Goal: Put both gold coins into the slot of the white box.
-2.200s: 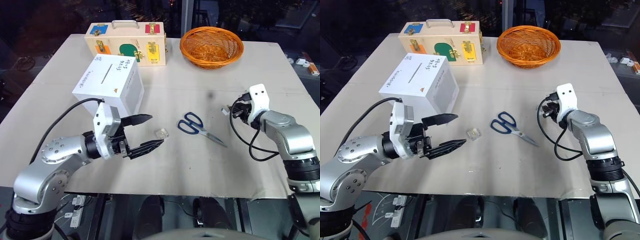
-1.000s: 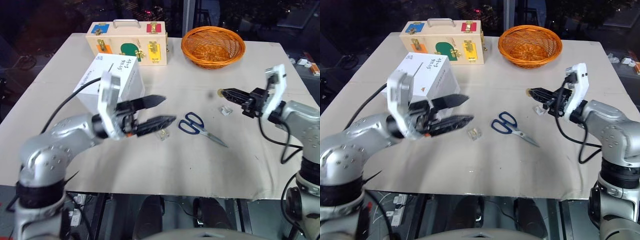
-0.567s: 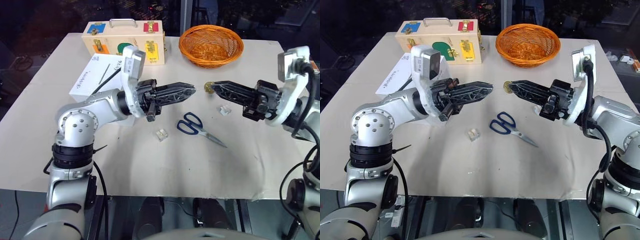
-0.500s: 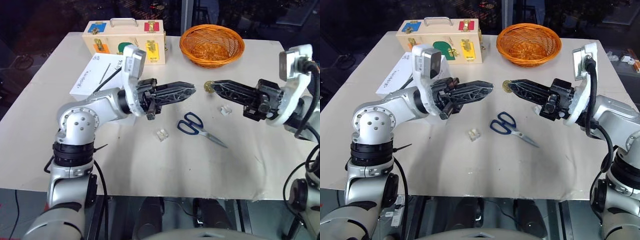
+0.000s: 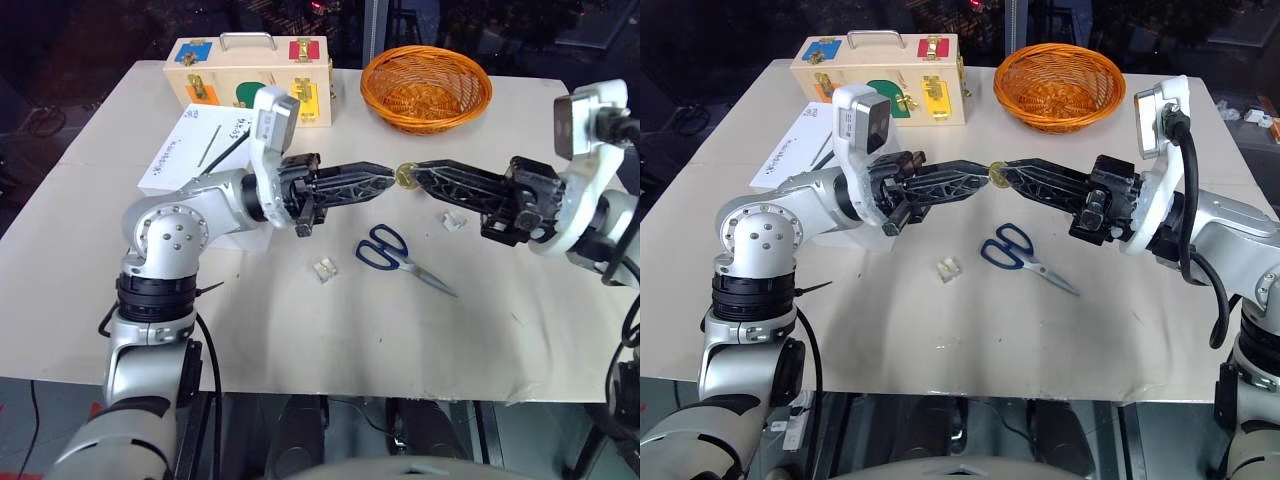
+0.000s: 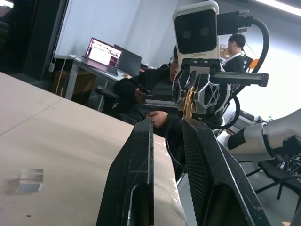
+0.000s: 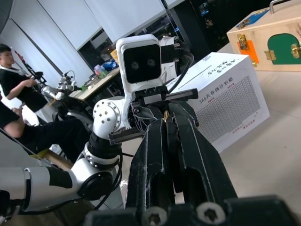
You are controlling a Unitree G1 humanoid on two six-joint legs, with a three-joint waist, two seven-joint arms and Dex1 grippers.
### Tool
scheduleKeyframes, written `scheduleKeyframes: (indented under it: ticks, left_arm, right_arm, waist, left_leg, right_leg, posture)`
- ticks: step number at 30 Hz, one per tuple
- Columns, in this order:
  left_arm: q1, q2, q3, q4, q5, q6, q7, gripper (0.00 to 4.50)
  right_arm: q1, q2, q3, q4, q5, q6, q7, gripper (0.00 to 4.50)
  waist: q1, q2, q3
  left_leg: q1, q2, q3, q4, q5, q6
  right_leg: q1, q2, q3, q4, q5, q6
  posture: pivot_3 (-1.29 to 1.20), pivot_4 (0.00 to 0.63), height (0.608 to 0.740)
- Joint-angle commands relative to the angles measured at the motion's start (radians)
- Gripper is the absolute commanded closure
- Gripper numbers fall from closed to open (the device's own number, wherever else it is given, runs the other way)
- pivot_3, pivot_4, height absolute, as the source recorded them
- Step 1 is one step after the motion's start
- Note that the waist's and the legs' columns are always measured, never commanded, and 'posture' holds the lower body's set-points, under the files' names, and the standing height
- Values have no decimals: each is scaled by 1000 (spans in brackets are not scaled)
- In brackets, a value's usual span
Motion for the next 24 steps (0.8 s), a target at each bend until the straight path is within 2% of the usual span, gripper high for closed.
scheduleKeyframes:
  ticks: [1, 24]
  left_arm:
    - [-23, -9, 26, -41, -30, 10, -5, 3545]
    - [-4, 3, 59, -61, -73, 80, -21, 3545]
  right_arm:
    - [-12, -16, 23, -17, 14, -35, 23, 4500]
    - [-8, -49, 66, -1, -5, -88, 63, 4500]
  waist:
    - [1, 0, 0]
    - [1, 0, 0]
  left_leg:
    - [0, 0, 0, 0, 0, 0]
    - [0, 0, 0, 0, 1, -1]
  right_leg:
    - [0, 0, 0, 0, 0, 0]
    - [0, 0, 0, 0, 0, 0]
  posture:
    - [0, 150, 726]
    - [0, 150, 726]
